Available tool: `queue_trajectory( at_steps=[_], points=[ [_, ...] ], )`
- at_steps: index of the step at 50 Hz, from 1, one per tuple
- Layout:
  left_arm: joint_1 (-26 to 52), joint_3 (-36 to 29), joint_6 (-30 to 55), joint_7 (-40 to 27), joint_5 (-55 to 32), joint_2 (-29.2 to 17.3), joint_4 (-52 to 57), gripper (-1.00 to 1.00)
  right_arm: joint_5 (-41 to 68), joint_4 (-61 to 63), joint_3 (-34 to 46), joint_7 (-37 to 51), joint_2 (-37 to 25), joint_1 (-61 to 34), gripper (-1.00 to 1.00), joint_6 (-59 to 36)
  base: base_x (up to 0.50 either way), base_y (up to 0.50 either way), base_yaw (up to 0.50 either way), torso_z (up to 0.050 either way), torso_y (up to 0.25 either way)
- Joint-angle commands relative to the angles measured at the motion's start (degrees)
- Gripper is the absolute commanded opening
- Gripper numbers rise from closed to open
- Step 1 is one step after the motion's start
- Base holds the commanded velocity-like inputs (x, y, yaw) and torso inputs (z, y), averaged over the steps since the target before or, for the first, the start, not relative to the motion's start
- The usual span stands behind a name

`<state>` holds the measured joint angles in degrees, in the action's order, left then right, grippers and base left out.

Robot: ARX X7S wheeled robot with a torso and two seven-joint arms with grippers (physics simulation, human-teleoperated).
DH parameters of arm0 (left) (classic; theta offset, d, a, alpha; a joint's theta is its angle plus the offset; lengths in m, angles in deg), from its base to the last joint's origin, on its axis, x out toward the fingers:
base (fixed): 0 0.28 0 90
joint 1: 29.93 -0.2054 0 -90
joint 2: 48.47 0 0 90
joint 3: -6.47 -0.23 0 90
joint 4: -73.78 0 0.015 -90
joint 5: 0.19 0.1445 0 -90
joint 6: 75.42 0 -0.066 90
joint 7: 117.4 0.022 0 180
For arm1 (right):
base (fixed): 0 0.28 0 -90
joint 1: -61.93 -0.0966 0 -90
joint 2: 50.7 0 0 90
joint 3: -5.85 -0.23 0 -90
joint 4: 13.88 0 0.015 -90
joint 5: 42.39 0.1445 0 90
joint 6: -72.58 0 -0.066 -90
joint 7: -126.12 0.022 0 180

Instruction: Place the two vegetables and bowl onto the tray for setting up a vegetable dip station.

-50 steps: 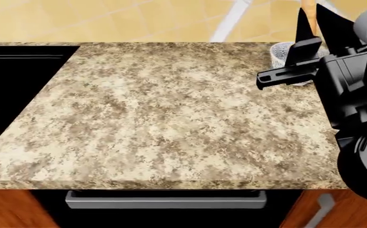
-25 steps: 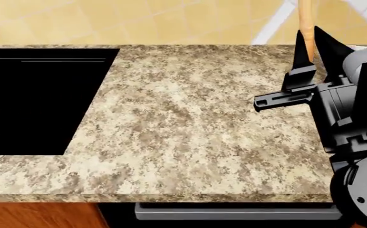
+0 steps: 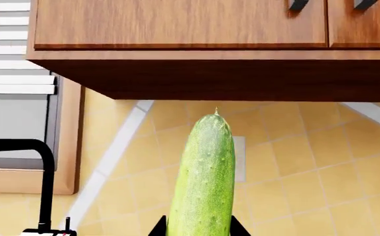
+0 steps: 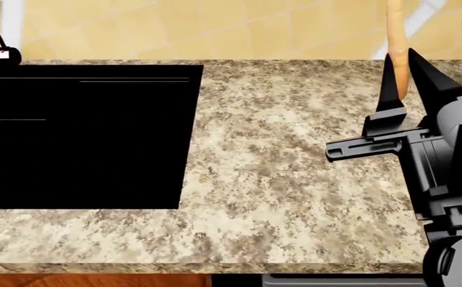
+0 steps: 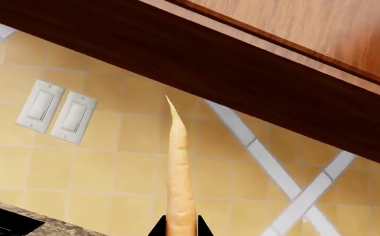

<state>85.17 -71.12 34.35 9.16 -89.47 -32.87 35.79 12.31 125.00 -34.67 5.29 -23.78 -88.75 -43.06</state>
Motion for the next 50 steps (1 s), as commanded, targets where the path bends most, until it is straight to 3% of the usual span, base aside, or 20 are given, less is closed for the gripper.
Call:
queue_trajectory(
  at_steps=[1,24,40,44,50],
  points=[
    [-0.92,2.13,0.00,-0.19,-0.54,0.14,0.12,-1.00,-1.61,1.49,0.38,1.00,-0.25,0.27,-1.00,-1.28,0.00,0.50,0.00,0.000,0.000],
    [-0.90,1.98,0.59,0.10,0.01,1.10,0.02,-1.00,-2.70,1.27,0.65,0.75,-0.62,2.10,-1.00,0.52,0.00,0.50,0.00,0.000,0.000],
    [1.68,-1.73,0.91,1.04,1.43,2.10,-0.54,-1.00,-2.68,2.33,0.70,1.46,-1.45,2.76,-1.00,0.48,0.00,0.50,0.00,0.000,0.000],
    [6.23,-5.81,1.75,0.47,1.03,2.14,-0.70,-1.00,-2.77,2.45,0.63,1.69,-1.83,3.16,-1.00,0.85,0.00,0.50,0.00,0.000,0.000],
    [5.99,-5.43,1.77,0.94,1.24,2.28,-1.11,-1.00,-2.41,2.79,0.70,1.89,-1.48,2.67,-1.00,-0.08,0.00,0.50,0.00,0.000,0.000]
  ],
)
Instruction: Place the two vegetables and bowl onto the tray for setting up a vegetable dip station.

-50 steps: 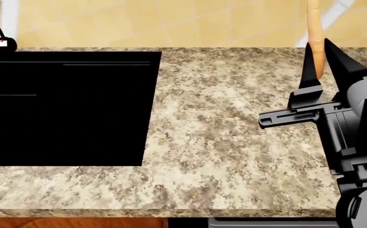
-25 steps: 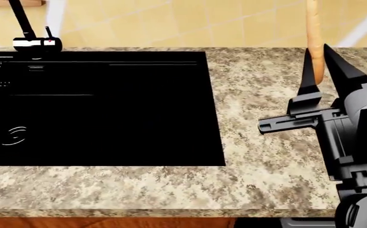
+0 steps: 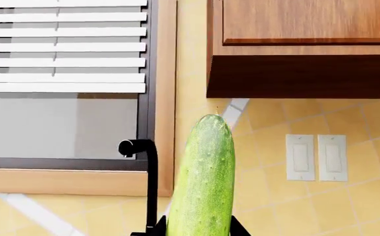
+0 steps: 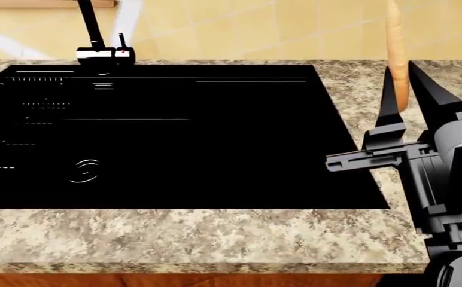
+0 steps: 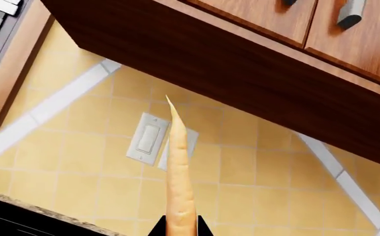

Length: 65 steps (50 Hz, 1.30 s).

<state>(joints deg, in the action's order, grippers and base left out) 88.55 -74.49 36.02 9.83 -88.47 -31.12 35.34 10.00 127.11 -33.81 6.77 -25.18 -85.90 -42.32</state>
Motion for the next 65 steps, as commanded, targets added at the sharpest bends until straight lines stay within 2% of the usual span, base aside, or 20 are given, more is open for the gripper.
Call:
queue_trajectory(
  at_steps=[1,6,11,38,65],
  points=[
    [3.30,-2.94,0.39,0.46,0.62,0.82,-0.86,-1.00,-0.01,0.80,-0.12,0.50,-0.07,-0.24,-1.00,-1.07,0.00,0.50,0.00,0.000,0.000],
    [8.23,-6.15,1.44,-0.31,-0.54,1.31,-0.90,-1.00,0.12,0.80,-0.35,0.45,-0.72,0.20,-1.00,-0.32,0.00,0.50,0.00,0.000,0.002],
    [9.67,-7.48,2.06,-0.15,-0.08,2.07,-1.33,-1.00,-0.08,0.61,-0.32,0.26,-0.48,0.21,-1.00,-0.26,0.00,0.50,0.00,0.000,0.000],
    [5.78,-4.59,1.50,0.17,0.50,1.77,-0.98,-1.00,-2.11,-0.62,0.80,-1.14,1.44,0.63,-1.00,-0.37,0.00,0.50,0.00,0.000,0.000],
    [7.04,-5.57,2.34,0.11,0.57,2.42,-1.26,-1.00,-2.93,-1.13,1.41,-1.75,2.50,0.85,-1.00,-0.68,0.00,0.50,0.00,0.000,0.000]
  ],
)
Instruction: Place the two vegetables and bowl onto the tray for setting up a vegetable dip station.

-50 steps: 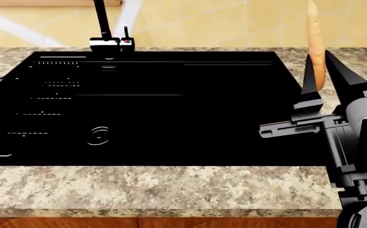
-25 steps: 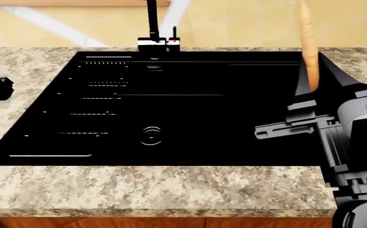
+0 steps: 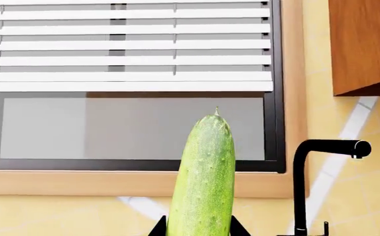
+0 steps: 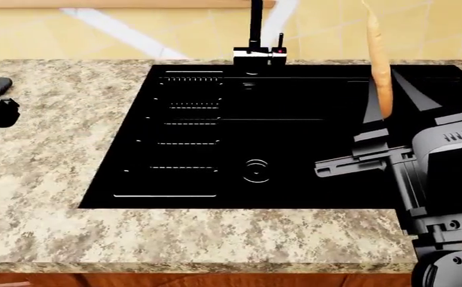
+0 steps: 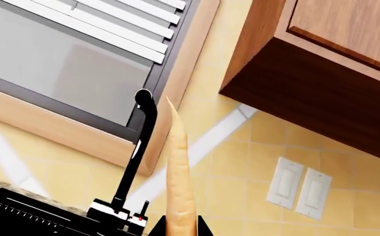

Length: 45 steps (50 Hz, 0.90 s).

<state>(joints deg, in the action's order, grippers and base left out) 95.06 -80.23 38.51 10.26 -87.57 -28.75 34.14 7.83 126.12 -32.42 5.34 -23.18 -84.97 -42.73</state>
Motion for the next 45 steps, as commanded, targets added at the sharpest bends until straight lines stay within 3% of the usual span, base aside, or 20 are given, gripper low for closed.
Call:
queue_trajectory(
  at_steps=[1,13,45],
  points=[
    [0.56,0.10,-0.11,-0.26,-0.25,0.11,-0.16,-1.00,-0.77,-0.18,0.02,-0.26,0.56,0.00,-1.00,-0.21,0.00,0.50,0.00,0.000,0.000],
    [-1.56,1.44,-0.50,-0.07,0.16,0.34,0.06,-1.00,-1.21,-0.33,0.37,-0.50,0.94,0.14,-1.00,-0.48,0.00,0.50,0.00,0.000,0.000],
    [1.50,-0.33,0.88,-0.26,-0.38,0.80,-0.35,-1.00,-1.95,-1.16,1.19,-1.93,2.93,-0.18,-1.00,-1.10,0.00,0.50,0.00,0.000,0.000]
  ],
)
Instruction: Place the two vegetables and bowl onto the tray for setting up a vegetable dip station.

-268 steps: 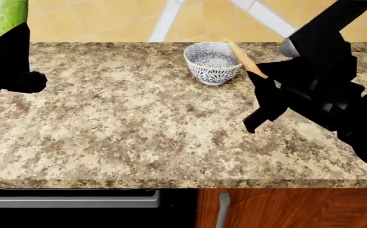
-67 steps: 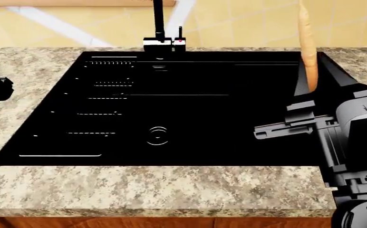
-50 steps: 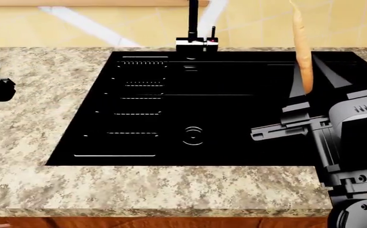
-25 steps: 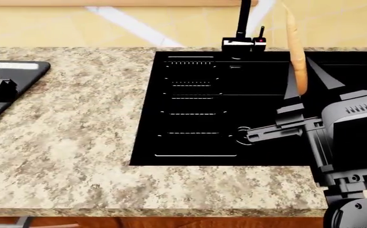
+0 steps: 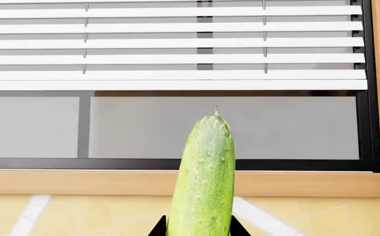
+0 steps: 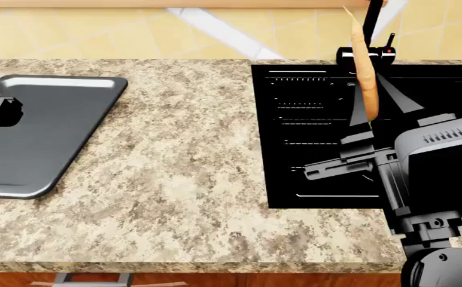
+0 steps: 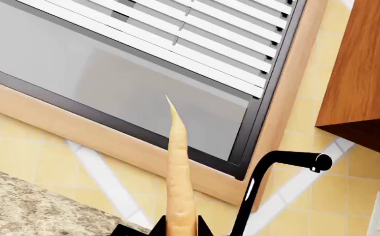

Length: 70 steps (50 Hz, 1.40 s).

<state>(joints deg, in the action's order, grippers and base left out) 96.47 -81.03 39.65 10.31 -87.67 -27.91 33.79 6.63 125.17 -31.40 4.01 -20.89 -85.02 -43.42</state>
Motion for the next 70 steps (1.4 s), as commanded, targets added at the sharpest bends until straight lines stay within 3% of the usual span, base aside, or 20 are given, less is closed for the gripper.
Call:
queue_trajectory(
  at_steps=[1,29,58,65,70],
  points=[
    [-0.23,0.60,-0.28,-0.31,-0.15,-0.02,0.08,-1.00,-0.86,-0.33,0.24,-0.71,0.79,-0.14,-1.00,-0.41,0.00,0.50,0.00,0.000,0.000],
    [-2.96,3.09,-0.58,0.15,0.02,-0.37,0.61,-1.00,-2.08,-0.49,0.98,-1.45,1.89,0.20,-1.00,-0.48,0.00,0.50,0.00,0.000,0.000],
    [1.37,-0.22,1.25,-0.39,-0.30,0.86,0.11,-1.00,-3.85,-1.55,1.86,-2.33,2.82,0.47,-1.00,-0.83,0.07,0.44,0.00,0.000,0.000],
    [3.80,-2.53,2.45,-0.30,0.05,2.04,-0.58,-1.00,-2.89,-2.24,1.48,-3.06,2.80,1.09,-1.00,0.61,0.27,0.16,0.00,0.000,0.001],
    [6.83,-4.24,3.79,-0.92,-0.94,2.27,-0.82,-1.00,-1.28,-2.71,-0.62,-3.93,2.20,3.08,-1.00,6.91,0.08,0.03,0.00,0.000,0.002]
  ],
)
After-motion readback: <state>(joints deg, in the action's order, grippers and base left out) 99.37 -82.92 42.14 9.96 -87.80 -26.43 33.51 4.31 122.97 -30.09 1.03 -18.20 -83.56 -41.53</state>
